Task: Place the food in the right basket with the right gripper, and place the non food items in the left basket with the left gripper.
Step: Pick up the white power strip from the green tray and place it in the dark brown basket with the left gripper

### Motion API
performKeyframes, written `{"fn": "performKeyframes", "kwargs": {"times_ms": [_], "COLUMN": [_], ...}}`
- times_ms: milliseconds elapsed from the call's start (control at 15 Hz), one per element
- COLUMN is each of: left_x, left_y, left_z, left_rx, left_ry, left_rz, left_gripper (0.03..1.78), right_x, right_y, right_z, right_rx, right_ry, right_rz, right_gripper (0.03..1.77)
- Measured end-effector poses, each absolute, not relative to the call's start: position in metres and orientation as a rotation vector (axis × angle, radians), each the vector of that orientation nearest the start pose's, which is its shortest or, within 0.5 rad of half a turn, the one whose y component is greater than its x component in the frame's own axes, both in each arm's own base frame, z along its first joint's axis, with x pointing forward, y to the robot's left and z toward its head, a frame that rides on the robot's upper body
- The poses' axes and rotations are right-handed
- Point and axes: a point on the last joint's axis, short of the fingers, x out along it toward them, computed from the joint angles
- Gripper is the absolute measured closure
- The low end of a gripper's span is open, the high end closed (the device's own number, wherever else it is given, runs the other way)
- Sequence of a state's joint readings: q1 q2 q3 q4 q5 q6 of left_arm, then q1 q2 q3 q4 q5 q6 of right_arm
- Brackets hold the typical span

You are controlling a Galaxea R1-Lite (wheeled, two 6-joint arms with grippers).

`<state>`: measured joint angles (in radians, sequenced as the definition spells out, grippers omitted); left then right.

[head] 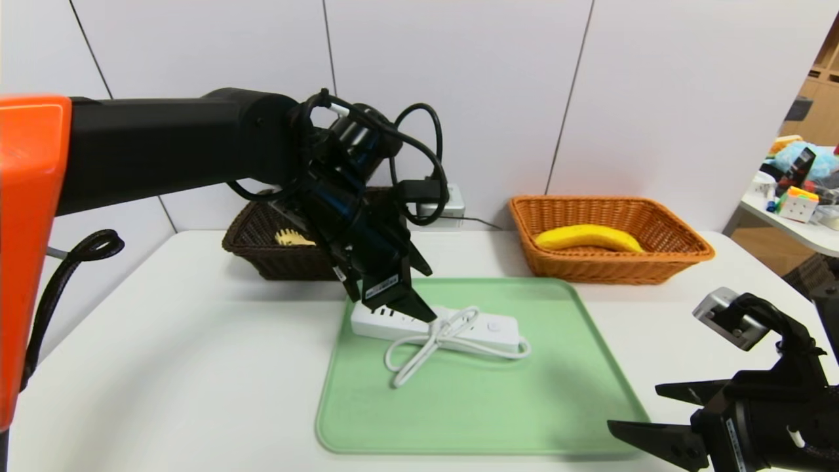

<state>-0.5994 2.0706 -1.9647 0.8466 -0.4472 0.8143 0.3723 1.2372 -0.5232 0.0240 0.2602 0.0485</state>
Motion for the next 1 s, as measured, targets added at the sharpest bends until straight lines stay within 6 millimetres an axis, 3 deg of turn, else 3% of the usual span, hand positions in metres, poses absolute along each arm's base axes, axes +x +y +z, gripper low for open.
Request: {"fn": "performKeyframes", "kwargs": {"times_ms": [400, 1000], "left_x": [0.313, 0.321], "left_y": [-0.224, -0.229], "left_z": [0.225, 0.206], "left_rx": [0.74, 0.733], "left_ry": [0.685, 0.769], "left_rz": [-1.261, -1.236], "left_gripper": [0.36, 0.19], "right_x": [0.145, 0.145], "right_y": [0.063, 0.064], "right_z": [0.157, 0.157], "right_rx": [0.002, 0.007], "right_ry": [0.765, 0.767], "right_rz": [0.588, 0.602], "right_gripper": [0.1, 0.1]}}
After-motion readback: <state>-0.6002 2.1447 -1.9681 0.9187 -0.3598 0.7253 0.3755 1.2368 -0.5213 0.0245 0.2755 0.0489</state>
